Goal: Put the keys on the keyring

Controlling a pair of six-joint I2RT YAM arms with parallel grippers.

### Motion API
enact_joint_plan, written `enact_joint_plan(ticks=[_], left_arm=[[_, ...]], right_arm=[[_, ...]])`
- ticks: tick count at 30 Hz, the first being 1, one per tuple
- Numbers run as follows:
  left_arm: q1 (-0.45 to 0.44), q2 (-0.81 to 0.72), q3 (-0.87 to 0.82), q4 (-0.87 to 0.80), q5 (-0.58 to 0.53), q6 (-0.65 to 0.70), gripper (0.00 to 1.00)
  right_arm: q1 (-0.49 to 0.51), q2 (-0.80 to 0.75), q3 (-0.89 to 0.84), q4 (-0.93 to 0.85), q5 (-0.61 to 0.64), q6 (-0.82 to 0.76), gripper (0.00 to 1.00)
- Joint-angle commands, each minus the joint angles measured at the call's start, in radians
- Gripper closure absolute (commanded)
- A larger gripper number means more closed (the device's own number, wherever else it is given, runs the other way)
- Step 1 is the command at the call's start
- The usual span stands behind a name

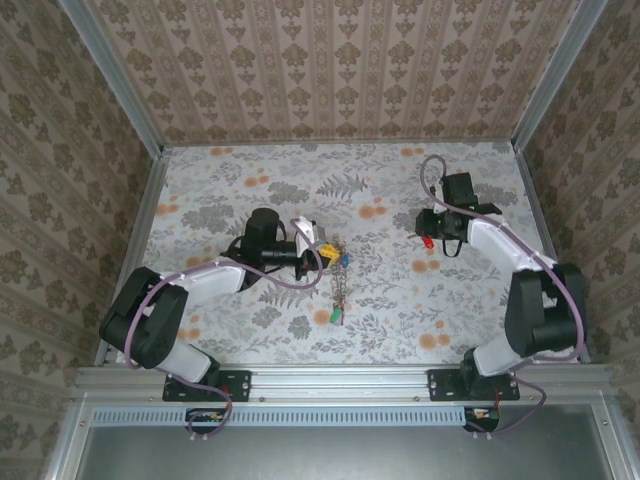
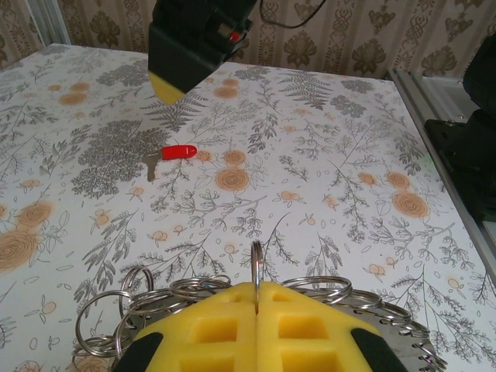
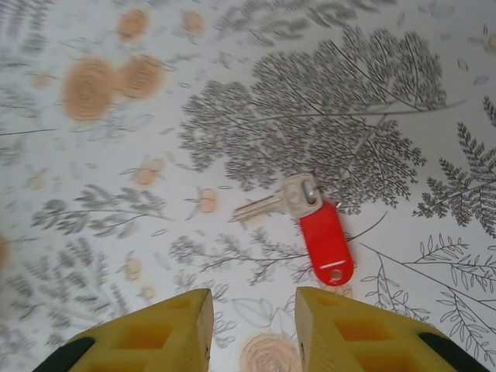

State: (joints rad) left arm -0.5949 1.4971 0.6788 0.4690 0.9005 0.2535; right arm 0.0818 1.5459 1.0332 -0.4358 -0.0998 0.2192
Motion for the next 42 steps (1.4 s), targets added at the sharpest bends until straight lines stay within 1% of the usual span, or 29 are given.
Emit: enact_joint_plan(ticks=[1, 5, 7, 9, 16, 22, 29, 39, 42], left_arm=[[-0.002, -0.025, -0.01, 0.063, 0.025, -0.024, 1.0], [-0.005, -0.029, -0.013, 0.062, 0.026, -0.031, 1.0], [-0.009, -0.032, -0.015, 0.064, 0.023, -0.031, 1.0], [-0.011, -0.036, -0.016, 0.062, 0.02, -0.032, 1.0], [-0.017, -0.043, -0.013, 0.061, 0.016, -0.038, 1.0], [-0.019, -0.055, -0.01, 0.05, 0.012, -0.038, 1.0], [-0.02, -0.055, -0.004, 0.04, 0.015, -0.036, 1.0], [-0.023, -0.056, -0.003, 0.032, 0.015, -0.039, 1.0], [-0.023, -0.057, 0.0, 0.028, 0.013, -0.037, 1.0]], right_arm=[[-0.024, 0.065, 0.064, -0.074, 0.042, 0.035, 0.65], [-0.046, 0.157, 0.14, -0.096, 0.045, 0.015, 0.66], [-0.052, 0.202, 0.175, -0.14, 0.06, 0.002, 0.65], [-0.057, 0.251, 0.212, -0.161, 0.035, -0.012, 0.66], [-0.057, 0.355, 0.289, -0.209, 0.032, -0.04, 0.66], [-0.059, 0.389, 0.31, -0.216, 0.083, -0.07, 0.66], [-0.061, 0.434, 0.341, -0.226, 0.039, -0.104, 0.69], [-0.062, 0.459, 0.364, -0.235, 0.066, -0.136, 0.83], [-0.063, 0.459, 0.36, -0.237, 0.053, -0.138, 0.81]])
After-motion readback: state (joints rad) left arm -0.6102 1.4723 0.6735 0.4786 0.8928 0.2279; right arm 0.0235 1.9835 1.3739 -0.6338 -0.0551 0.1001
